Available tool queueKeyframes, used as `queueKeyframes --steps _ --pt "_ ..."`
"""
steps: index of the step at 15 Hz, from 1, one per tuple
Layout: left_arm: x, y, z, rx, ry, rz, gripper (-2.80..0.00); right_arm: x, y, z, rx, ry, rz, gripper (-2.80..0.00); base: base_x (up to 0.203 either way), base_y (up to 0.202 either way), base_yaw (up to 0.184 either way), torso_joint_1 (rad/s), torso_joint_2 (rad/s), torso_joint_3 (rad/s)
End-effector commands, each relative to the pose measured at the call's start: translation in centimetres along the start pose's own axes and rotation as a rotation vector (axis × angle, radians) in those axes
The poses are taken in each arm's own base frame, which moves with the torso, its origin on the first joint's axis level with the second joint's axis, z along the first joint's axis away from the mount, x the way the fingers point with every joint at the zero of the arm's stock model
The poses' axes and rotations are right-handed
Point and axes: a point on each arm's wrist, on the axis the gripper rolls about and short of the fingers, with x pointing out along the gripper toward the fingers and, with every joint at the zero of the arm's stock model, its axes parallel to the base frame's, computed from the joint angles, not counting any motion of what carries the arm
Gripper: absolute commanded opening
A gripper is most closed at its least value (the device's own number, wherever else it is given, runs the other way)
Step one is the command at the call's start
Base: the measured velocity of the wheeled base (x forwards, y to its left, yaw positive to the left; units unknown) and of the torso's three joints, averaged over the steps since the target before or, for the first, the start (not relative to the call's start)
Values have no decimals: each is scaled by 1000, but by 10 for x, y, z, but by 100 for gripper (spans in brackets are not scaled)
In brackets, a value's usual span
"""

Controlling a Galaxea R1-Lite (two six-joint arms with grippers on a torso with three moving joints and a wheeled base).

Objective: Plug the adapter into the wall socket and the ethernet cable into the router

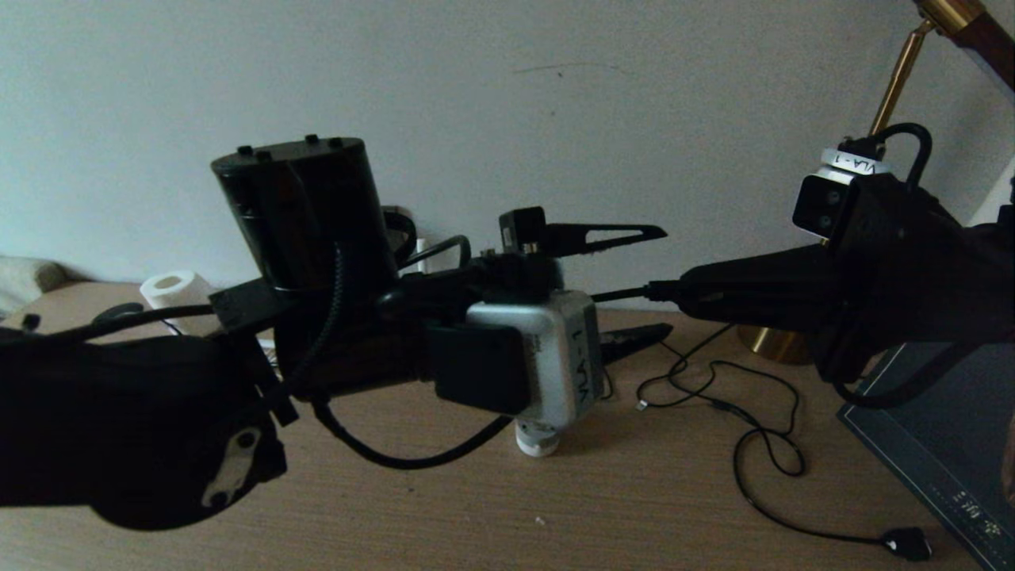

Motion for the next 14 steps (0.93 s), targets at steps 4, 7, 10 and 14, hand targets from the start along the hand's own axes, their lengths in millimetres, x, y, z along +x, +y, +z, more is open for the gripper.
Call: queueKeyframes --steps 4,7,10,14 --pt "1 7 -3 75 -120 51 0 -5 13 4 145 26 46 -280 0 0 0 0 0 0" --pt "7 8 -7 95 -150 66 0 -19 17 5 213 72 80 -280 0 0 0 0 0 0" --pt "13 13 -9 148 -177 112 0 -28 25 -2 215 66 98 -280 0 0 0 0 0 0" --pt "17 20 -9 172 -185 137 0 -27 24 -2 225 78 97 -280 0 0 0 0 0 0"
